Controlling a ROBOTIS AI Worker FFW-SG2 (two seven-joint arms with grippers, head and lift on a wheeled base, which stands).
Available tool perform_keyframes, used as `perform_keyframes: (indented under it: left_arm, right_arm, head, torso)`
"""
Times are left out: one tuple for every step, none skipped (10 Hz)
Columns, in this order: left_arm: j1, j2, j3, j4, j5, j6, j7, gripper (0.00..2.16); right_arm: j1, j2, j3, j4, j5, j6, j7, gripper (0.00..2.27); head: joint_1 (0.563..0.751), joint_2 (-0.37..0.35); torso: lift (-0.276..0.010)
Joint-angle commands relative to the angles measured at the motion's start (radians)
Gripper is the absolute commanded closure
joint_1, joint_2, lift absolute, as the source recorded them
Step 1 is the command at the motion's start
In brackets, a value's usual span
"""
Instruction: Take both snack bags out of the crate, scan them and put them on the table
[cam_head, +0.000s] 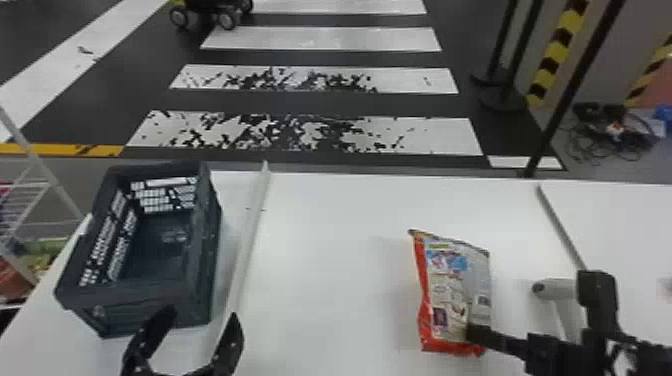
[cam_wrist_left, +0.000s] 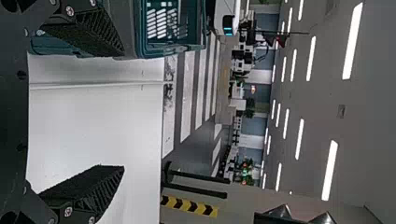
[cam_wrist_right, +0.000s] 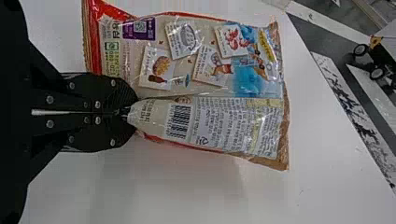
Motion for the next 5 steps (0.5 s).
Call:
perform_keyframes:
  left_arm:
    - [0.000, 0.000, 0.000, -0.001, -0.002, 0.000, 0.000, 0.14]
    - [0.000, 0.000, 0.000, -0.002, -0.002, 0.000, 0.000, 0.14]
    - [0.000, 0.000, 0.000, -0.002, -0.002, 0.000, 0.000, 0.14]
    - [0.003, 0.000, 0.000, -0.004, -0.002, 0.000, 0.000, 0.14]
    - [0.005, 0.002, 0.000, -0.005, -0.002, -0.003, 0.000, 0.14]
  right_arm:
    - [0.004, 0.002, -0.048, -0.054, -0.052, 0.040, -0.009, 2.26]
    - [0.008, 0.004, -0.070, -0.082, -0.066, 0.058, -0.017, 2.26]
    - [0.013, 0.005, -0.096, -0.109, -0.093, 0.074, -0.031, 2.26]
    - [0.015, 0.005, -0.137, -0.136, -0.112, 0.077, -0.043, 2.26]
    - [0.002, 0.005, -0.195, -0.148, -0.138, 0.089, -0.058, 2.26]
  head:
    - [0.695, 0.018]
    - [0.695, 0.010]
    - [0.695, 0.005]
    - [0.695, -0.003]
    - [0.695, -0.017]
  torso:
    - [-0.093]
    - [-0.093]
    - [-0.093]
    - [-0.093]
    - [-0.093]
